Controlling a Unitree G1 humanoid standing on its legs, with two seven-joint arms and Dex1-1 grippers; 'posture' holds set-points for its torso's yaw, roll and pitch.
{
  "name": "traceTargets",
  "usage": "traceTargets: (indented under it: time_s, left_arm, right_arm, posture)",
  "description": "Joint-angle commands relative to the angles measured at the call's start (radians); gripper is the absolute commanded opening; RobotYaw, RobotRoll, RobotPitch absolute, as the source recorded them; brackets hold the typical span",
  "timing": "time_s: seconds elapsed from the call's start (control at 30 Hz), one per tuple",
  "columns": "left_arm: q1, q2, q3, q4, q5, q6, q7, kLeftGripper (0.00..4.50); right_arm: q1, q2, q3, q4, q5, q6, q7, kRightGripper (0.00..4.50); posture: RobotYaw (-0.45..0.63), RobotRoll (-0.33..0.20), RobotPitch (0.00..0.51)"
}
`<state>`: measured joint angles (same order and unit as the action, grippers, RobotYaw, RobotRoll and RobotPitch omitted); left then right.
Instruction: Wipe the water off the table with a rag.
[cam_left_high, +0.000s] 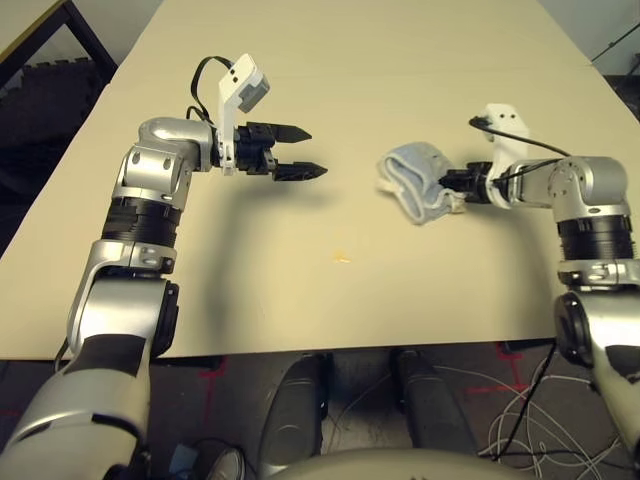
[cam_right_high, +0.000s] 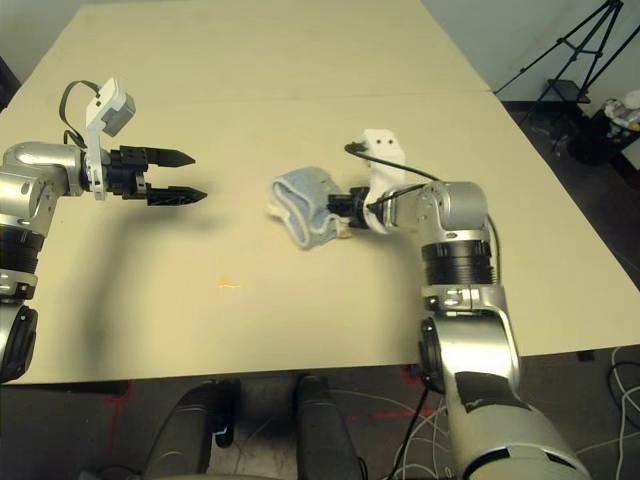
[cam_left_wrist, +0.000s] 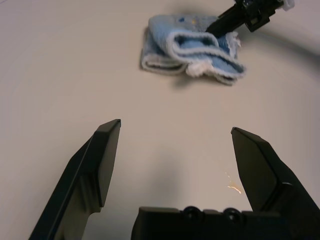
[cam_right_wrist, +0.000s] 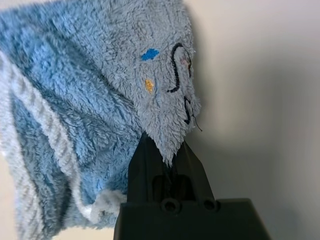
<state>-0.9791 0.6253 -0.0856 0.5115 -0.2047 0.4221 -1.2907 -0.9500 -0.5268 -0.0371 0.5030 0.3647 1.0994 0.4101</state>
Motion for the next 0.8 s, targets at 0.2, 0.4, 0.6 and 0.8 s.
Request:
traceTargets:
  time_s: [0.2,0.4,0.6,0.8]
  left_arm:
    - [-0.003,0.0,-0.008,0.003,0.003,-0.004,-0.007,4.5]
    - [-0.007,-0.003,-0.008,0.006,0.004,-0.005,-0.009,4.5]
    - [-0.003,-0.005,-0.009,0.001,0.003,-0.001,-0.012,4.5]
    - [-0.001,-0.003,-0.01,-0.006,0.002,0.006,-0.016,4.5]
  right_arm:
    - [0.066,0.084,-0.022,-0.178,0.078,0.251,0.044,0.01]
    - [0.171,0.301,-0.097,-0.45,0.252,0.507,0.003,0.01]
    - [0.264,0.348,-0.019,-0.54,0.496,0.515,-0.124,0.01]
    - [0.302,0.376,0.029,-0.534,0.626,0.515,-0.259,0.01]
  posture:
    - [-0.02,0.0,0.217]
    - [-0.03,0.0,0.226]
    - [-0.02,0.0,0.237]
    - [-0.01,0.0,0.248]
